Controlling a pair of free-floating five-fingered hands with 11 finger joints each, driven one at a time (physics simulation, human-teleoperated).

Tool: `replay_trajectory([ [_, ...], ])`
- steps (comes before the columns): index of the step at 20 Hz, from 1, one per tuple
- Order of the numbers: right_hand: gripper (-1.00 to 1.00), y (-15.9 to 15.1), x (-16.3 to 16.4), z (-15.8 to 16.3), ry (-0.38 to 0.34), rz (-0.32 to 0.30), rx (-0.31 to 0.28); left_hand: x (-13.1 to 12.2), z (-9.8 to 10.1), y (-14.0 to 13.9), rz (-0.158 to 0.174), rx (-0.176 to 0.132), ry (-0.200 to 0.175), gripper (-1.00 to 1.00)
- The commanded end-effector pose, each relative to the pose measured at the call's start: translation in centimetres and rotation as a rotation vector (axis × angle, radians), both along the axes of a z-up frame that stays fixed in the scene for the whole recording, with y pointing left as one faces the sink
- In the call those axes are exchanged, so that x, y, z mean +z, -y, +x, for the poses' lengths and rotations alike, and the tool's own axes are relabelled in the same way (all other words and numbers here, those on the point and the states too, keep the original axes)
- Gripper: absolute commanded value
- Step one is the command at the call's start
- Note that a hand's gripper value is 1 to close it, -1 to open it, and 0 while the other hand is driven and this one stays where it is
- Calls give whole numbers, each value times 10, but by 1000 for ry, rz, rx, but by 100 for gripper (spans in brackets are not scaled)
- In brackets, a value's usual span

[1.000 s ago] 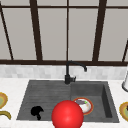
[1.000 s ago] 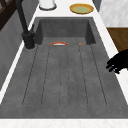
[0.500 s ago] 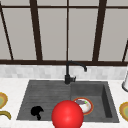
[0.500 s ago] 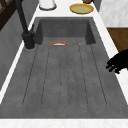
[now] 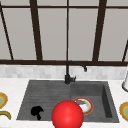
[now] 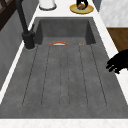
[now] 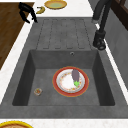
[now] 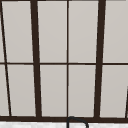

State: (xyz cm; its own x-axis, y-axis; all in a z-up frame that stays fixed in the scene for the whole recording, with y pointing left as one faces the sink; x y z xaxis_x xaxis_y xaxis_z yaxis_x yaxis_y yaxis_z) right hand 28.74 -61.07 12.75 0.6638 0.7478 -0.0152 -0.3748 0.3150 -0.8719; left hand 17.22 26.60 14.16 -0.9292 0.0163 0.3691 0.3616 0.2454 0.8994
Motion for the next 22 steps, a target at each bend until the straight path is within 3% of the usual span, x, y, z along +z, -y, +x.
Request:
replay_trajectory([
  [1, 100, 16, -24, 1, 75, -1, 17, 0, 0, 0, 0, 0, 0, 0],
  [5, 100, 17, -20, 21, 25, 81, -1, 0, 0, 0, 0, 0, 0, 0],
  [8, 100, 6, -6, 22, -20, 71, -33, 0, 0, 0, 0, 0, 0, 0],
  [10, 100, 7, 5, 12, -26, 64, -8, 0, 0, 0, 0, 0, 0, 0],
  [11, -100, 13, 16, 10, -9, 77, -13, 0, 0, 0, 0, 0, 0, 0],
  [15, -100, 23, 44, 11, -57, 157, 36, 0, 0, 0, 0, 0, 0, 0],
  [17, -100, 15, 49, 7, -34, 148, 59, 0, 0, 0, 0, 0, 0, 0],
  [22, -100, 2, 73, 12, -77, 120, 99, 0, 0, 0, 0, 0, 0, 0],
])
